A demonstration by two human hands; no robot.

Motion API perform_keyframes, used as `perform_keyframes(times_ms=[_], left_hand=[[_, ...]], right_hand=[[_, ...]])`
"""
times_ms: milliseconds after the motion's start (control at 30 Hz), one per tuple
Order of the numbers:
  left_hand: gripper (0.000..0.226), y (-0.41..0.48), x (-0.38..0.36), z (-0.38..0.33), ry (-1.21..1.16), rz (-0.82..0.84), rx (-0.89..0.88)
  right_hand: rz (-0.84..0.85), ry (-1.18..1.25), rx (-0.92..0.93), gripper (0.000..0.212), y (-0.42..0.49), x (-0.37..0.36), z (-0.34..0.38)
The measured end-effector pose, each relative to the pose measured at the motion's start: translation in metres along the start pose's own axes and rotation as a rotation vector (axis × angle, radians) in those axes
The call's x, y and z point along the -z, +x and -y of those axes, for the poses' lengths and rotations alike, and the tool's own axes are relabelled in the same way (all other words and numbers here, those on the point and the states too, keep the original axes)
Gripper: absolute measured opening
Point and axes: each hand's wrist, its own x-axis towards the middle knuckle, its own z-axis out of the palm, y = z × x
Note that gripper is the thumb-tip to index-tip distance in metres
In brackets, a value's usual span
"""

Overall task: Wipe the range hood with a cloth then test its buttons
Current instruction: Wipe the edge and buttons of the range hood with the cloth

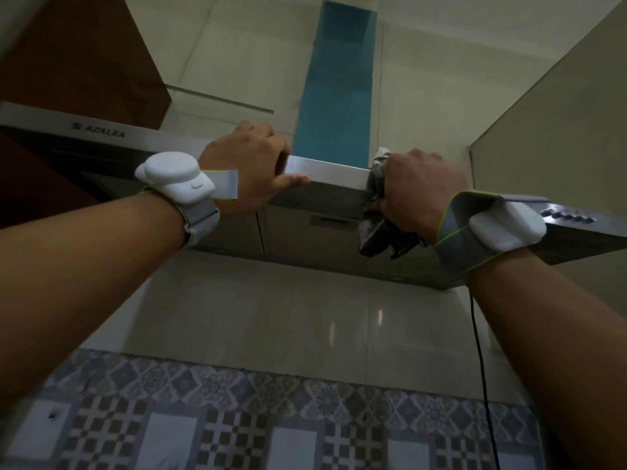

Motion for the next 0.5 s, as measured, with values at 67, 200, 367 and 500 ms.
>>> perform_keyframes(times_ms=[67, 200, 367, 500], left_hand=[[0.071, -0.003, 0.005, 0.013, -0.001, 0.027, 0.023], [0.071, -0.01, 0.005, 0.023, -0.007, 0.02, 0.032], [0.065, -0.011, -0.003, 0.018, 0.033, -0.066, 0.045], [0.066, -0.011, -0.005, 0.017, 0.065, -0.095, 0.04]], right_hand=[[-0.002, -0.001, -0.002, 0.027, 0.0, 0.0, 0.0], [-0.007, 0.006, -0.011, 0.028, -0.001, 0.001, 0.002], [0.015, 0.013, -0.046, 0.024, -0.002, 0.003, 0.005], [0.014, 0.023, -0.069, 0.015, -0.002, 0.008, 0.011]])
